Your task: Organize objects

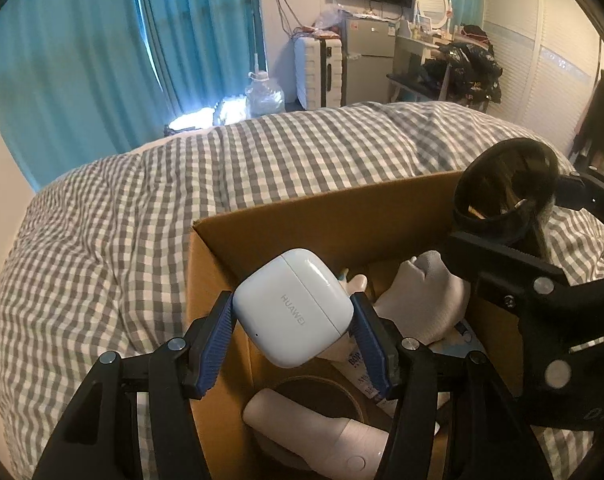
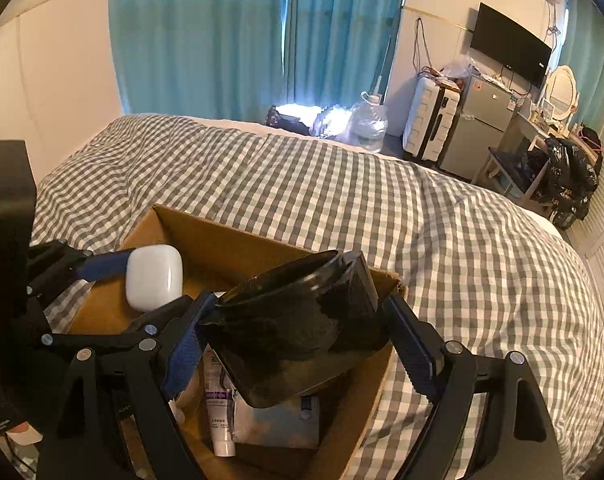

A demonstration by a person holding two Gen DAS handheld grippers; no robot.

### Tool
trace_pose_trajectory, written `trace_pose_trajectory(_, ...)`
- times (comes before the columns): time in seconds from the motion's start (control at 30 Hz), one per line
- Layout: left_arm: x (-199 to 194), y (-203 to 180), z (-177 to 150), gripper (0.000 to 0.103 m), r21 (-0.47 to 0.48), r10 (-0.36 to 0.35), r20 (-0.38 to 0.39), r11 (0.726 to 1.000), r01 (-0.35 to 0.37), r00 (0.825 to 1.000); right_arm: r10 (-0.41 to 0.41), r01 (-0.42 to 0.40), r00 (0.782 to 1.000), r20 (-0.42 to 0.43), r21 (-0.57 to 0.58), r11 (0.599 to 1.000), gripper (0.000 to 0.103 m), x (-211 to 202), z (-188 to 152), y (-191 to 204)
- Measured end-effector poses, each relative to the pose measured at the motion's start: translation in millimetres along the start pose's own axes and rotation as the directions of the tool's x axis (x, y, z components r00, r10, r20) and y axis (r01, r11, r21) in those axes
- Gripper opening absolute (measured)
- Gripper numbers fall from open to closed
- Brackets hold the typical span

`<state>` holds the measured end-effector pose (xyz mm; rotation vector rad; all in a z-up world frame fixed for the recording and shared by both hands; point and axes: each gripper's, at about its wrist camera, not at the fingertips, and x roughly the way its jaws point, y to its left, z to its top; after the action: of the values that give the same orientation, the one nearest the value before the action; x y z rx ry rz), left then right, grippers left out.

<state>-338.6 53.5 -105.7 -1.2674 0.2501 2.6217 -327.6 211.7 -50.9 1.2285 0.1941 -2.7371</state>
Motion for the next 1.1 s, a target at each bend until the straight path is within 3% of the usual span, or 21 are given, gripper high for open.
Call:
trace_pose_trajectory(0.07, -4.3, 0.1, -1.2, 0.079, -0.001, 0.007, 0.021, 1.000, -0.007, 1.000, 0.007, -0.007, 1.000, 0.003, 0.010, 1.000, 0.084, -1.6, -1.2, -0.7)
trace_pose_trajectory(0.2, -18.8, -1.2, -0.7, 0.091, -0.003, 0.011, 0.069, 1.000, -0.011, 0.998, -0.004, 0.003, 0.999, 0.040, 0.041, 0.999, 0.088, -14.8, -0.5, -7.8)
trace_pose_trajectory(0.37, -43.2, -0.3, 6.1, 0.091, -0.013, 0.040, 0.088, 0.999, -0.040, 0.995, -0.026, 0.021, 0.997, 0.072, 0.077, 0.997, 0.090, -41.7, 3.7, -16.2)
trace_pose_trajectory(0.6, -112.1, 3.8, 11.0, 0.097, -0.043, 0.064, 0.169, 0.997, -0.058, 0.984, -0.071, 0.057, 0.986, 0.150, 0.100, 0.993, 0.095, -115.5, 3.3, -19.8)
trace_pose_trajectory(0.83, -198.5, 1.8, 9.8, 0.101, -0.064, 0.074, 0.290, 0.996, -0.058, 0.954, -0.125, 0.102, 0.958, 0.257, 0.103, 0.989, 0.099, -207.7, 2.7, -10.6)
trace_pose_trajectory(1.1, -270.3, -0.9, -4.3, 0.102, -0.075, 0.086, 0.386, 0.995, -0.061, 0.918, -0.165, 0.134, 0.925, 0.342, 0.111, 0.985, 0.101, -289.2, -8.7, -1.1)
